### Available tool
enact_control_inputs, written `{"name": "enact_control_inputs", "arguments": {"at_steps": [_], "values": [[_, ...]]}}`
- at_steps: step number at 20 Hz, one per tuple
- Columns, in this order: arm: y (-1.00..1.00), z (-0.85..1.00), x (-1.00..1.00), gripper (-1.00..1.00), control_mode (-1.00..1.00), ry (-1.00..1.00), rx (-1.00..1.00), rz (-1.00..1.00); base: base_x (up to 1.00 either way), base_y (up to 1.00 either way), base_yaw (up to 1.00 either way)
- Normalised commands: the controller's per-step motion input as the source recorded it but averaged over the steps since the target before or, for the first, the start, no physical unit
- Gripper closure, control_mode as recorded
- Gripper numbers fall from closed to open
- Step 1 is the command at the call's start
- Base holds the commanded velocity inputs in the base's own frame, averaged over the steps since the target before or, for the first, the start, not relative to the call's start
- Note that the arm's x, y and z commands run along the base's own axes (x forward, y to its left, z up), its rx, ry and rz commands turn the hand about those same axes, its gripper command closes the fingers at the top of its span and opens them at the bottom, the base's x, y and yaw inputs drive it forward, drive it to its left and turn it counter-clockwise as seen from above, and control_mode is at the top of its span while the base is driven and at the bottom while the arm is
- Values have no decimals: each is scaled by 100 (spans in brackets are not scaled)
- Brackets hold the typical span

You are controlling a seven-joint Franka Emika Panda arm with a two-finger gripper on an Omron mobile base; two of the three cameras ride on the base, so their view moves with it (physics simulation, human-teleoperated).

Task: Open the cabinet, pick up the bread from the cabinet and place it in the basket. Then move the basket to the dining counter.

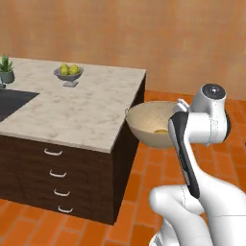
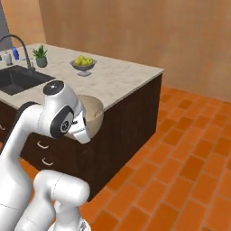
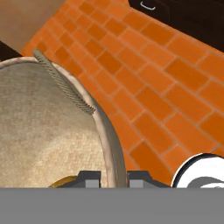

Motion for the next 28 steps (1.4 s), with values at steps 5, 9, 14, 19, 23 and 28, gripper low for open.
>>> {"name": "enact_control_inputs", "arguments": {"at_steps": [5,9,14,19,23,28], "values": [[0,0,0,100,100,0,0,0,56,-100,3],[0,0,0,100,100,0,0,0,79,-100,0],[0,0,0,100,100,0,0,0,100,-82,5],[0,0,0,100,100,0,0,0,100,-79,12],[0,0,0,100,100,0,0,0,100,-79,28],[0,0,0,100,100,0,0,0,65,-70,60]]}}
